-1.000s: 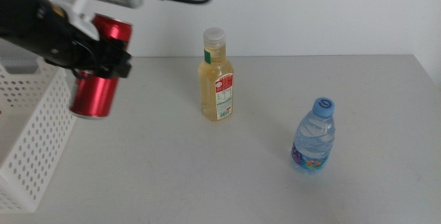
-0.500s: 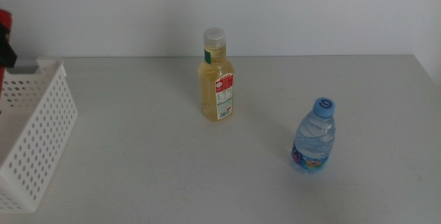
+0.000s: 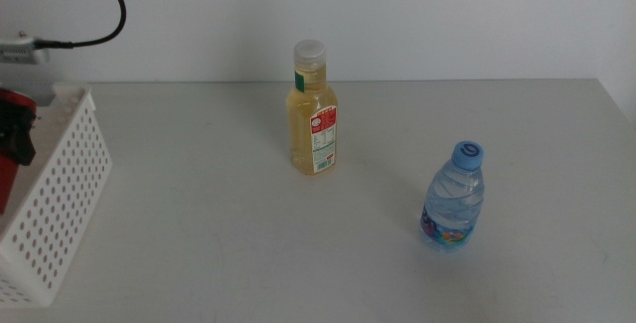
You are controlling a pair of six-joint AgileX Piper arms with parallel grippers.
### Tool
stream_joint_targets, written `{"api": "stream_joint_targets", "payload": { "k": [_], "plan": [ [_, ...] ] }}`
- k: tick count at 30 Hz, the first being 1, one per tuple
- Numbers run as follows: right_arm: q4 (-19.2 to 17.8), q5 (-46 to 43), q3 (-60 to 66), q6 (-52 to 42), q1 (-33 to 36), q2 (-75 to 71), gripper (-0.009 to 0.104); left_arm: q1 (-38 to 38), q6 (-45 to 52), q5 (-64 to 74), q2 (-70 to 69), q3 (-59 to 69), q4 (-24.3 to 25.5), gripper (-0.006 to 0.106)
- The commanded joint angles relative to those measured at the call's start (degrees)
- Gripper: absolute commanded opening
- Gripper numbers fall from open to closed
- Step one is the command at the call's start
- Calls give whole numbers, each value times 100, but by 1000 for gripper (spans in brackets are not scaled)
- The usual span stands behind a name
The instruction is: Use arms to grab the bottles and put them into the dustbin to the left of the table.
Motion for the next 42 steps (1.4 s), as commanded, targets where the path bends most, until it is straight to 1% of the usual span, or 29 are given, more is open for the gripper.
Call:
{"api": "stream_joint_targets", "payload": {
  "k": [1,6,11,18,19,20,21,22,23,25,29,33,36,38,40,42],
  "plan": [
    [-27,-434,-53,-51,-32,-122,66,12,-135,-162,-152,-234,145,-2],
    [-27,-434,-53,-51,-32,-122,66,12,-549,-199,192,-234,355,-2],
    [-27,-434,-53,-51,-32,-122,66,12,-548,-216,351,-234,442,-2],
    [-27,-434,-53,-51,-32,-122,66,-5,-548,-228,395,-234,437,0],
    [-27,-434,-53,-51,-32,-122,66,-5,-506,-257,395,-234,437,8],
    [-27,-434,-53,-51,-32,-122,66,-5,-506,-257,395,-234,442,10],
    [-27,-434,-53,-51,-32,-122,66,-5,-506,-257,395,-234,442,18],
    [-27,-434,-53,-51,-32,-122,66,-5,-506,-257,395,-234,442,21],
    [-27,-434,-53,-51,-32,-122,66,-5,-506,-218,395,-234,437,75],
    [-27,-434,-53,-51,-32,-122,66,-5,-504,-217,395,-234,437,83],
    [-27,-434,-53,-51,-32,-122,66,-5,-504,72,389,-450,437,93],
    [-27,-434,-53,-51,-32,-122,66,-5,-579,641,389,-944,184,94],
    [-27,-434,-53,-51,-32,-122,66,-5,-813,1208,389,-1369,-284,94],
    [-27,-434,-53,-51,-32,-122,66,-5,-912,1192,273,-1501,-850,94],
    [-27,-434,-53,-51,-32,-122,66,-5,-798,1187,108,-1527,-1312,94],
    [-27,-434,-53,-51,-32,-122,66,-90,-639,1179,-97,-1527,-1534,94]
  ]
}}
